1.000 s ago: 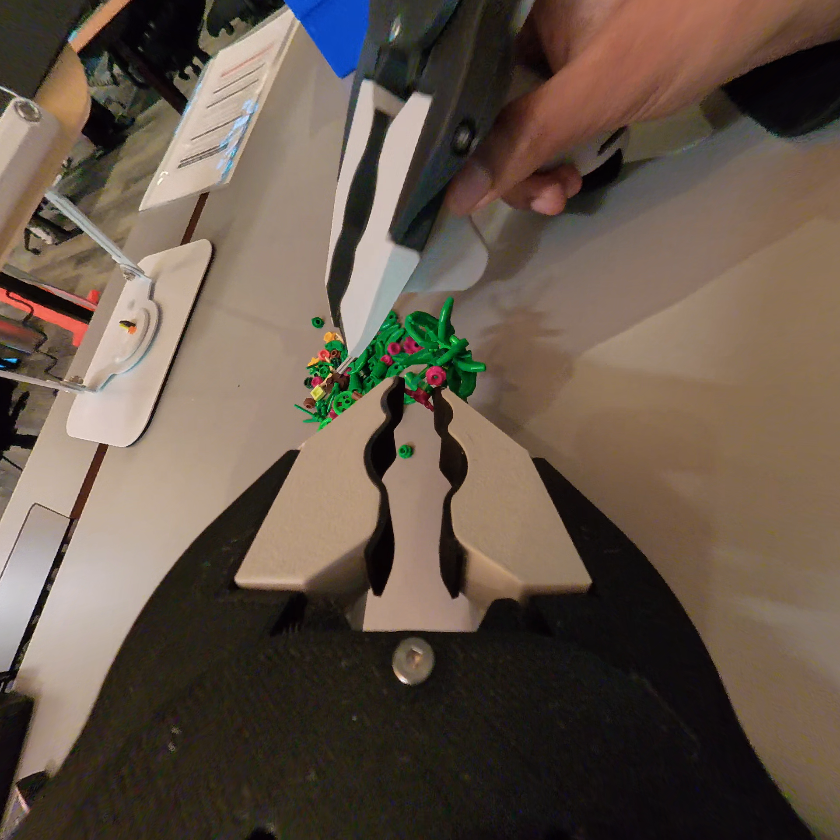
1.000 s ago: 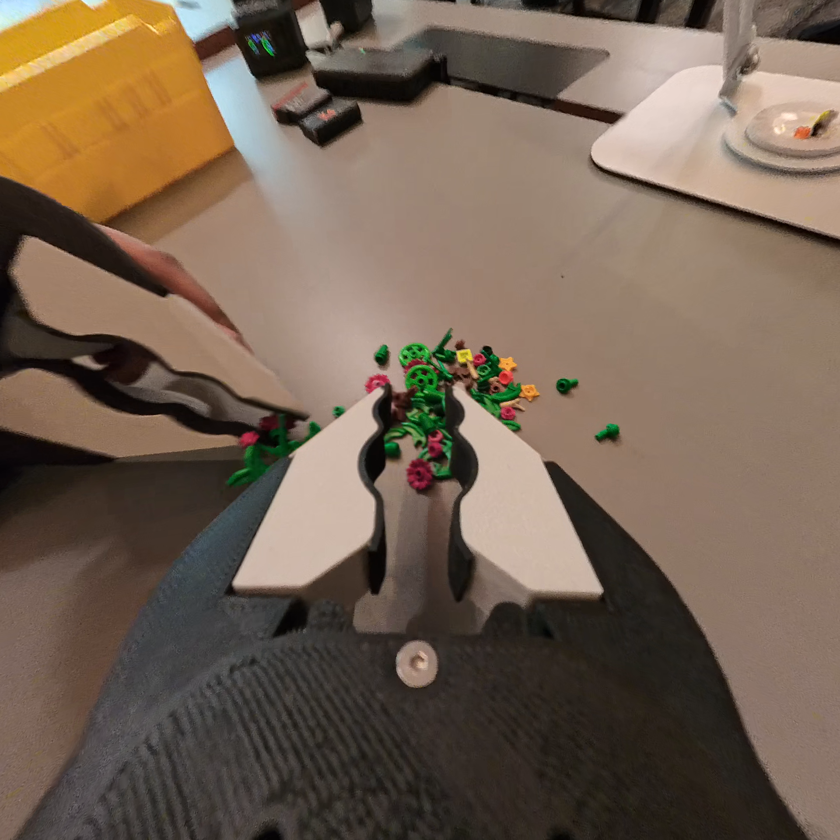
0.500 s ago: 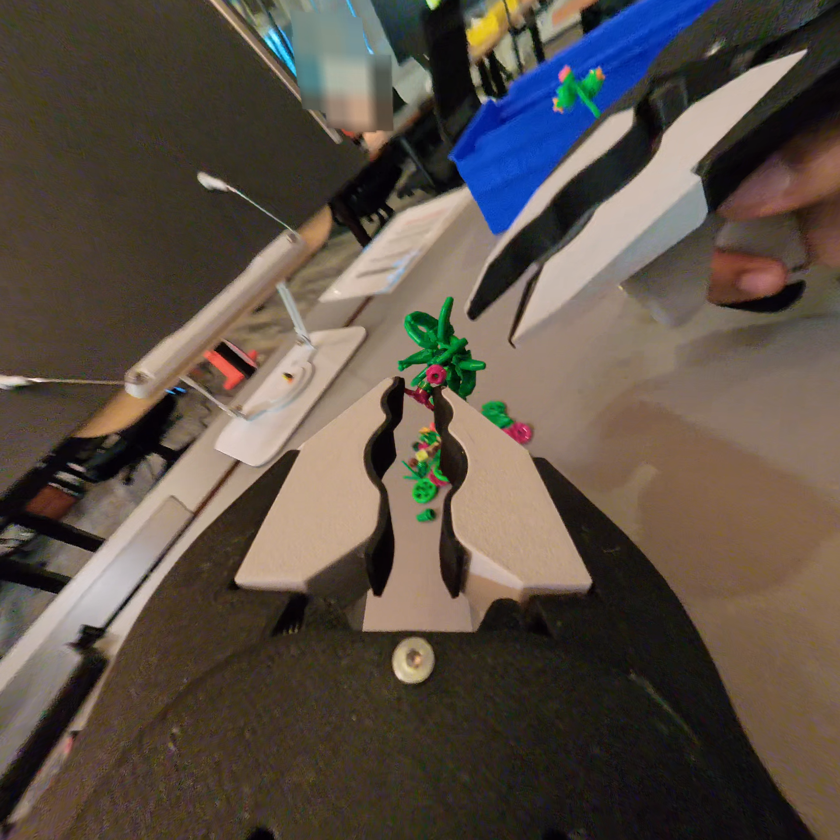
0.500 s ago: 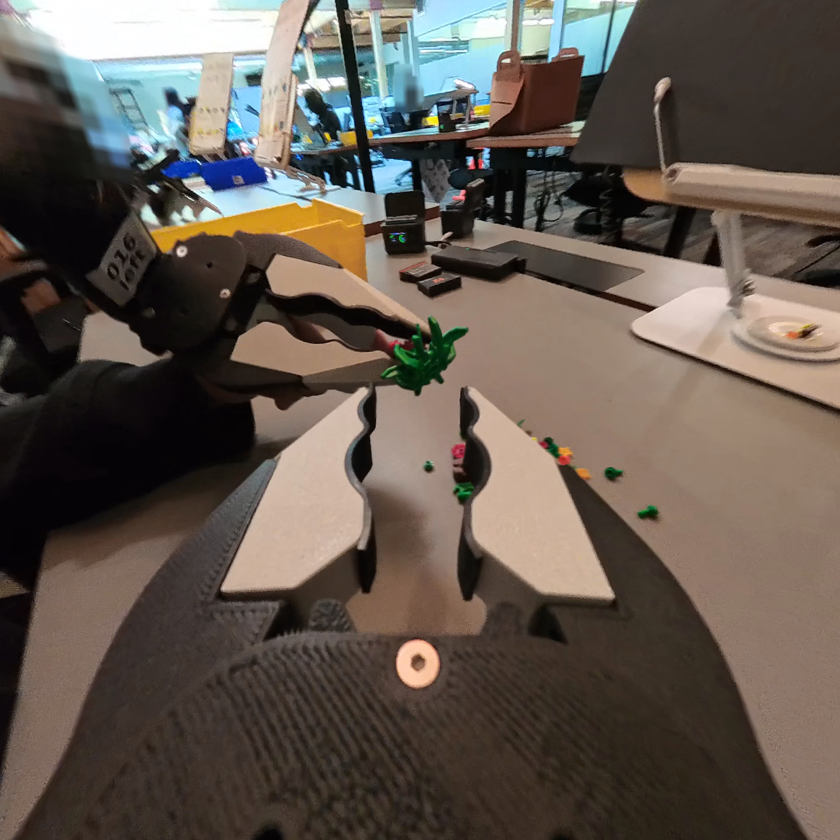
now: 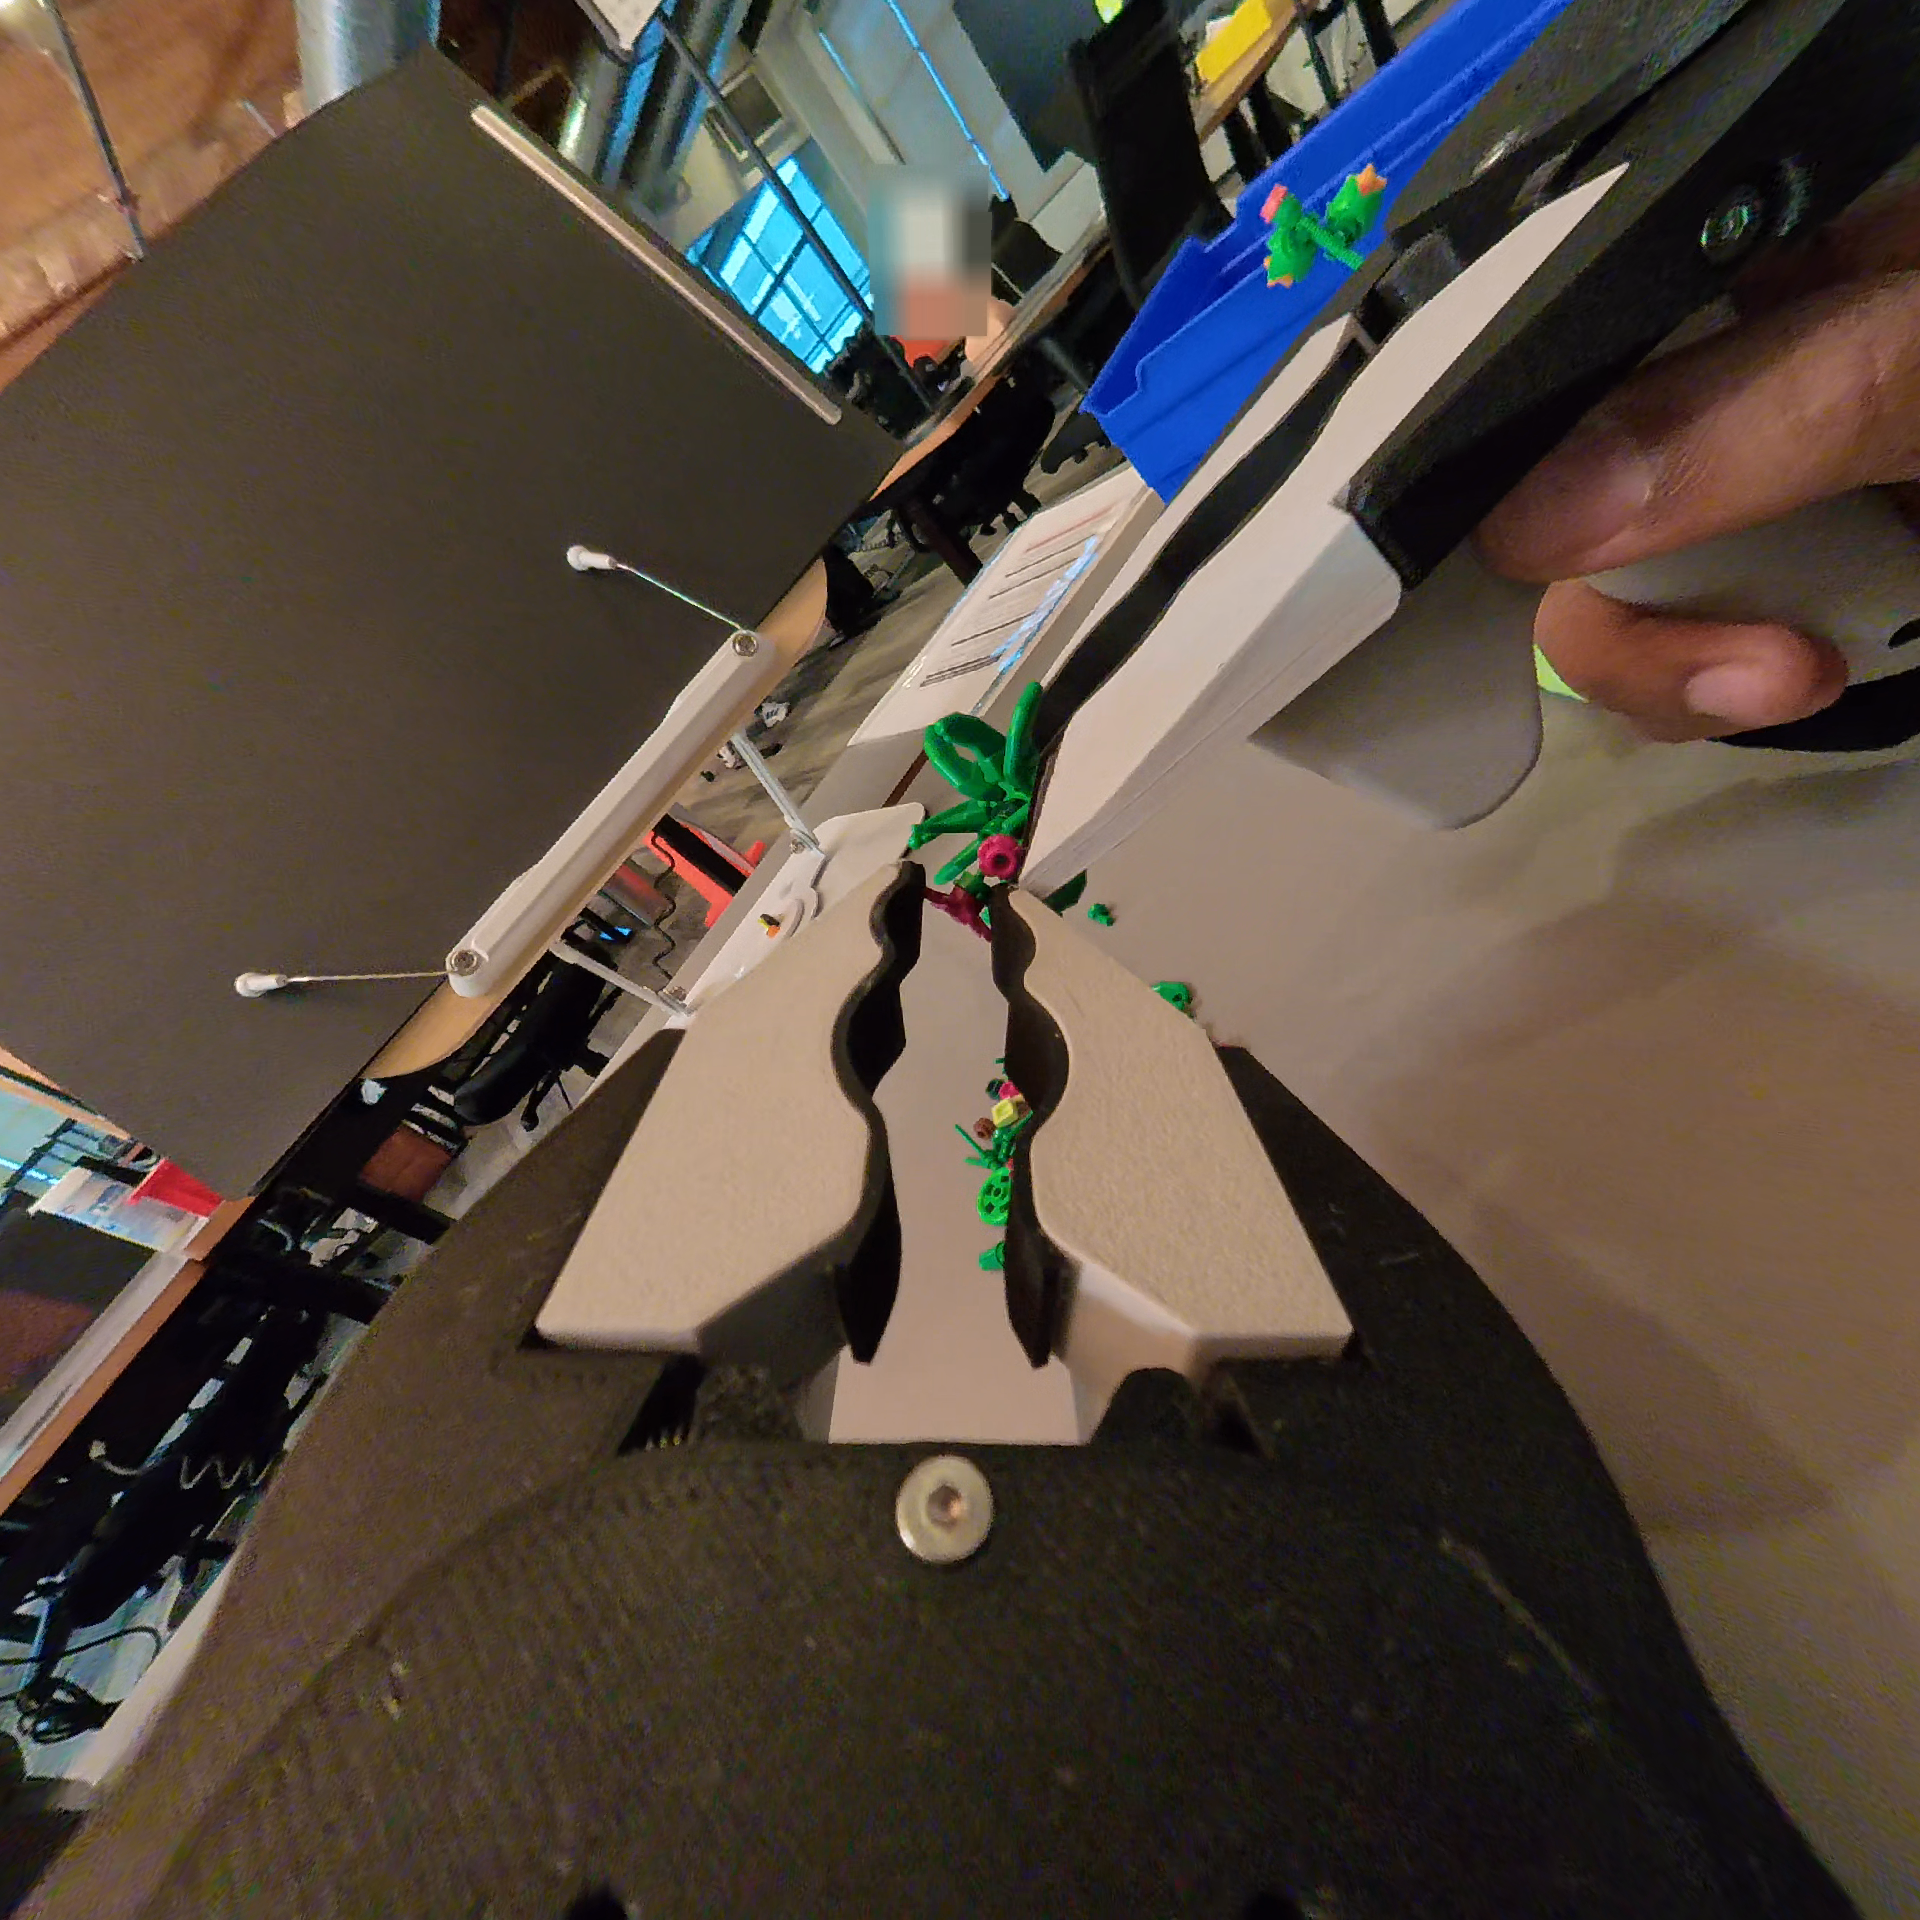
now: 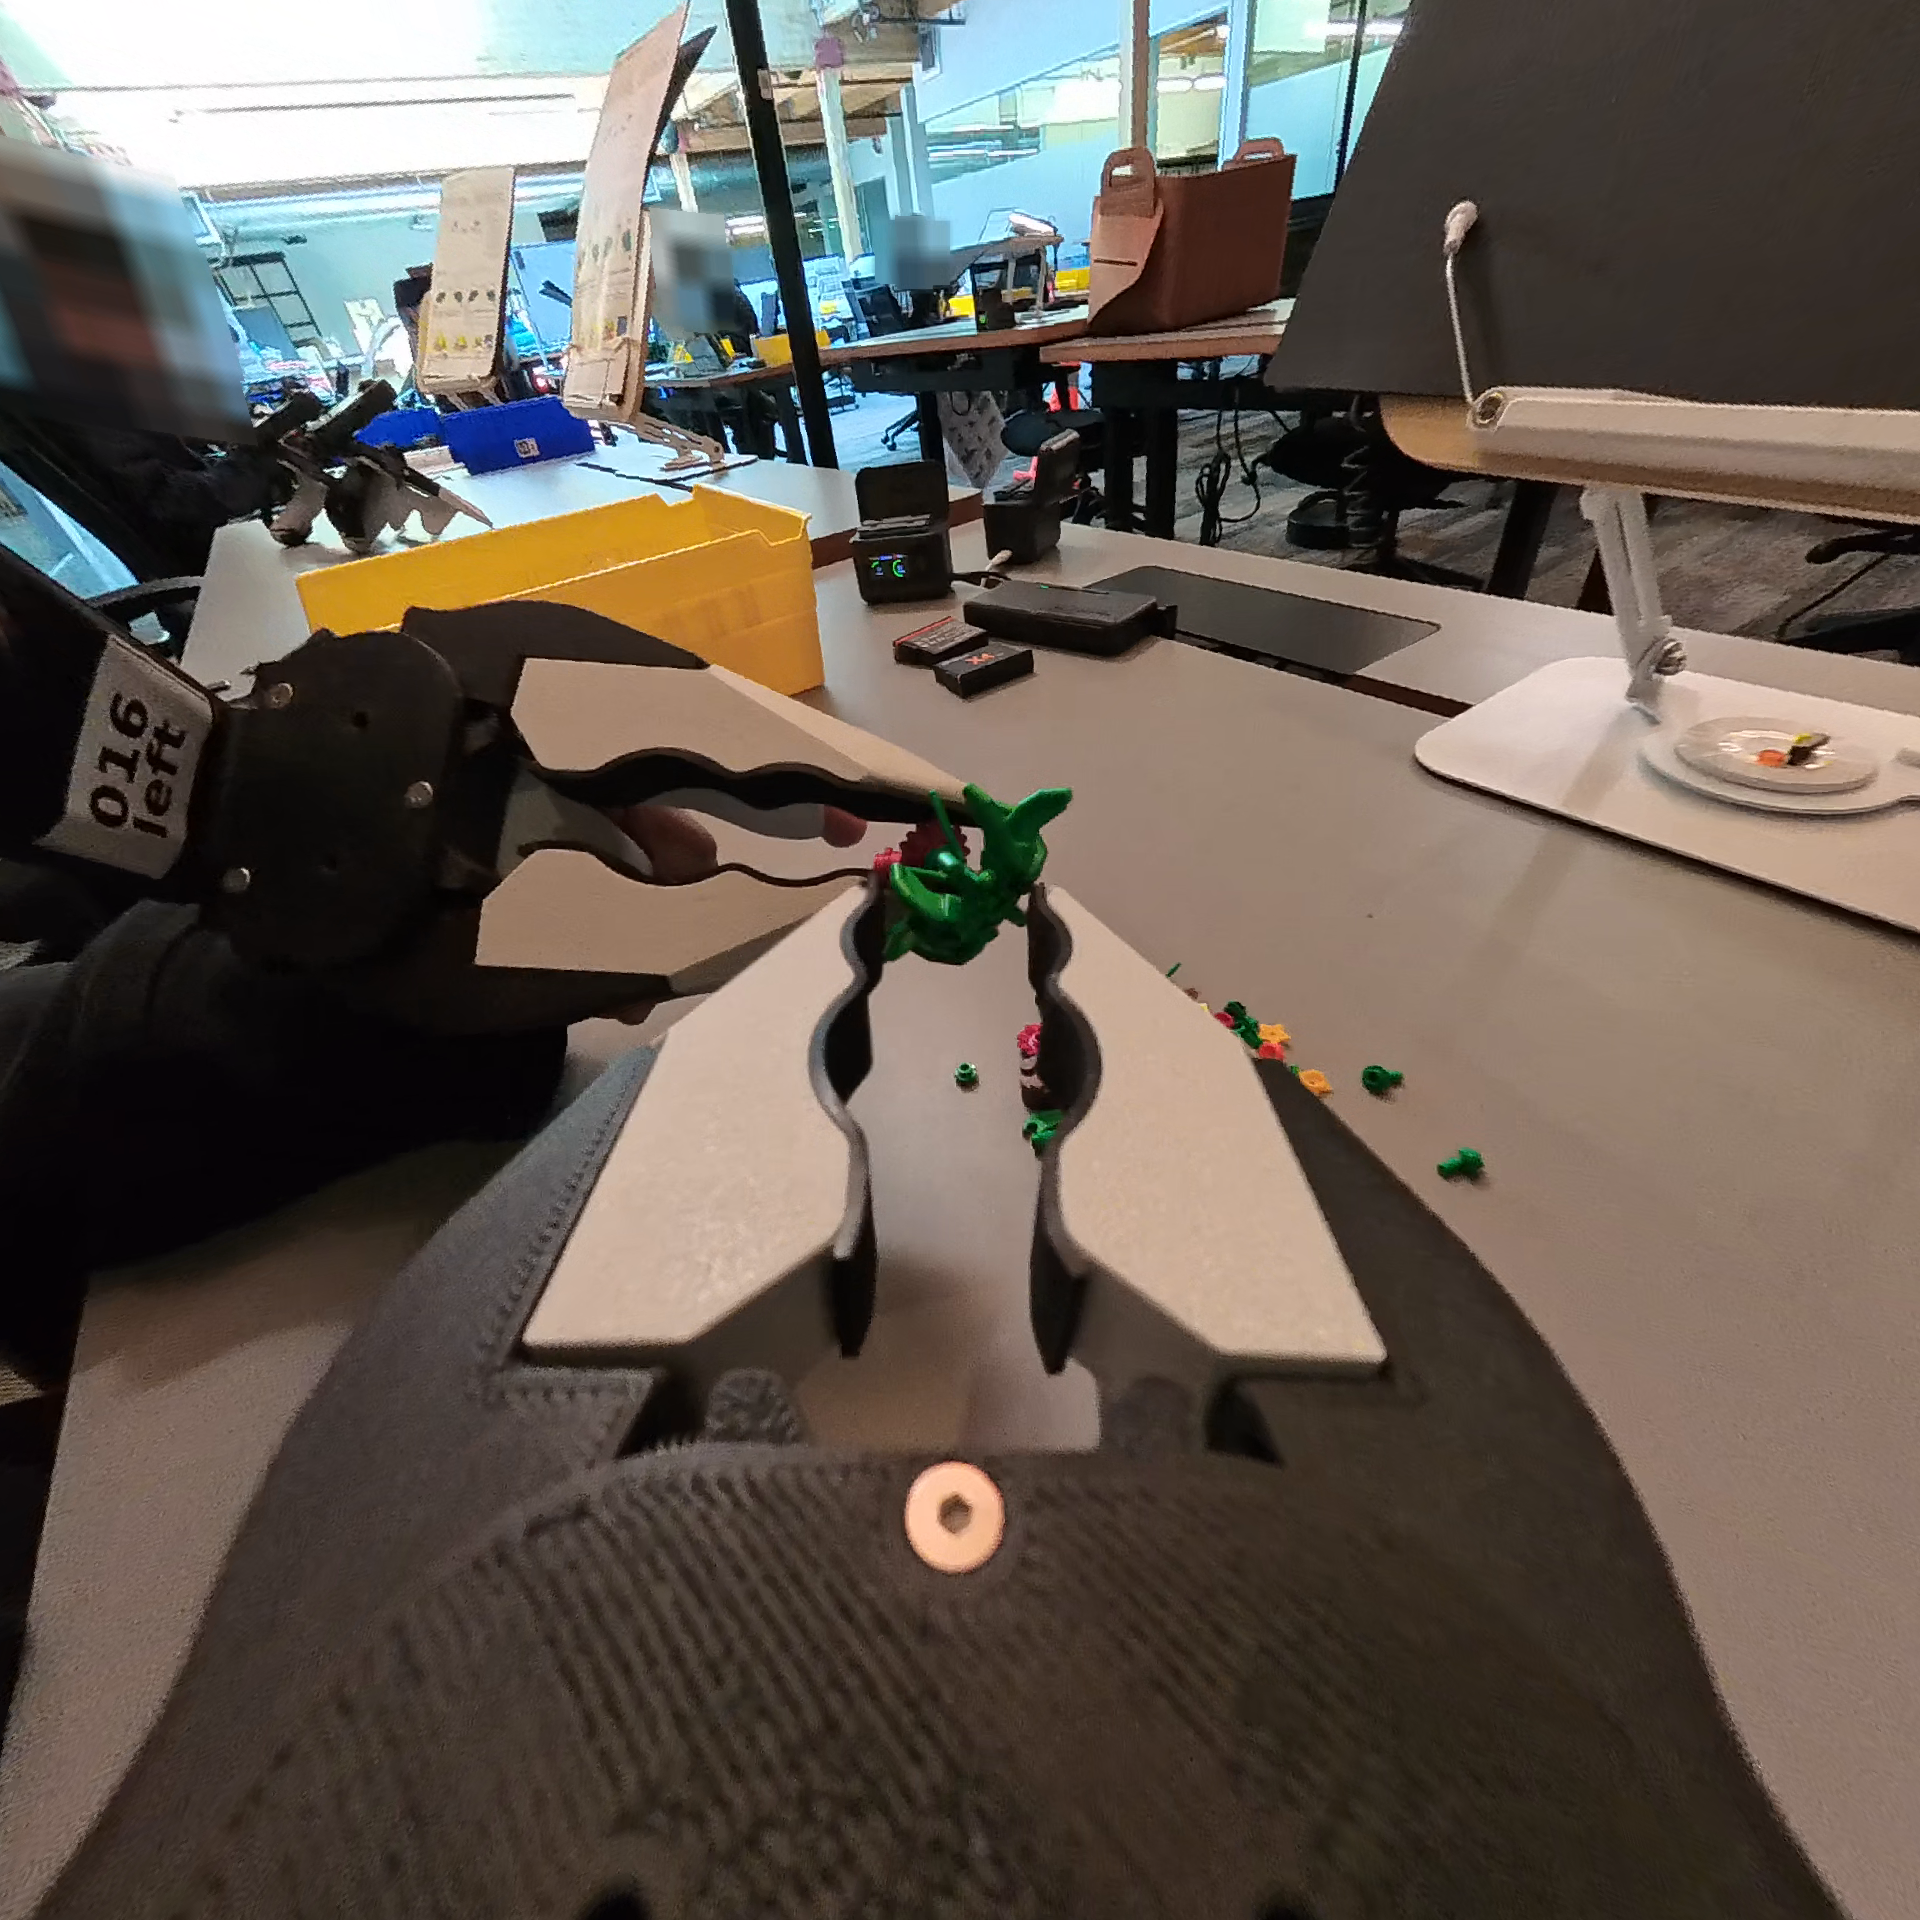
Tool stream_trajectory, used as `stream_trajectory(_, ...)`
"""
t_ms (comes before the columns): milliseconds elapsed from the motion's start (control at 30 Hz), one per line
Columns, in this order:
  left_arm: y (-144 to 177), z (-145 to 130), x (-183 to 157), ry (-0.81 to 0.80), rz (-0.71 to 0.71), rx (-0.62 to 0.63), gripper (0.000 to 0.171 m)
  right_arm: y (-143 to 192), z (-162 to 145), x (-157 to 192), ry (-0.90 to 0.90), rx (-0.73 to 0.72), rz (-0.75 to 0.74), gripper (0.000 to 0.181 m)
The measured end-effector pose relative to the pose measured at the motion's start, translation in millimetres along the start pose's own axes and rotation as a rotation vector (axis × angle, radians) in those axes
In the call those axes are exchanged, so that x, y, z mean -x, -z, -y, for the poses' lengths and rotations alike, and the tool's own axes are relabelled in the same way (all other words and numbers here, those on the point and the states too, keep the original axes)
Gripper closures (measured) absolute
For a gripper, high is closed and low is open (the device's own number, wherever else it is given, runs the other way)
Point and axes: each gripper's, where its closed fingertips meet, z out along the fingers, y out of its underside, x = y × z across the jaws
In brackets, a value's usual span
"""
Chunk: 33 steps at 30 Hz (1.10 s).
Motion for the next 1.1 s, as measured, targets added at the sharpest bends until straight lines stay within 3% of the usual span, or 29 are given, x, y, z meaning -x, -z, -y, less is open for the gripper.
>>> stream_trajectory(433,11.4,16.9,-0.6,0.017,-0.039,-0.131,0.160,8.6,3.9,-7.1,0.136,0.022,-0.075,0.160)
stream_trajectory(600,13.5,15.4,-15.3,0.034,-0.154,-0.140,0.168,10.3,-2.4,-13.4,0.242,0.079,-0.142,0.160)
stream_trajectory(700,13.0,20.4,-21.5,0.297,-0.291,-0.163,0.171,10.7,-6.3,-15.4,0.365,0.116,-0.200,0.160)
stream_trajectory(833,14.6,21.9,-14.0,0.688,-0.458,-0.190,0.158,11.8,-4.2,-11.4,0.527,0.122,-0.257,0.160)
stream_trajectory(967,14.2,20.1,-19.4,0.773,-0.528,-0.178,0.157,12.0,0.8,-3.3,0.608,0.097,-0.264,0.159)
stream_trajectory(1100,15.4,22.1,-19.1,0.751,-0.522,-0.186,0.158,13.3,3.3,-1.4,0.623,0.080,-0.262,0.159)
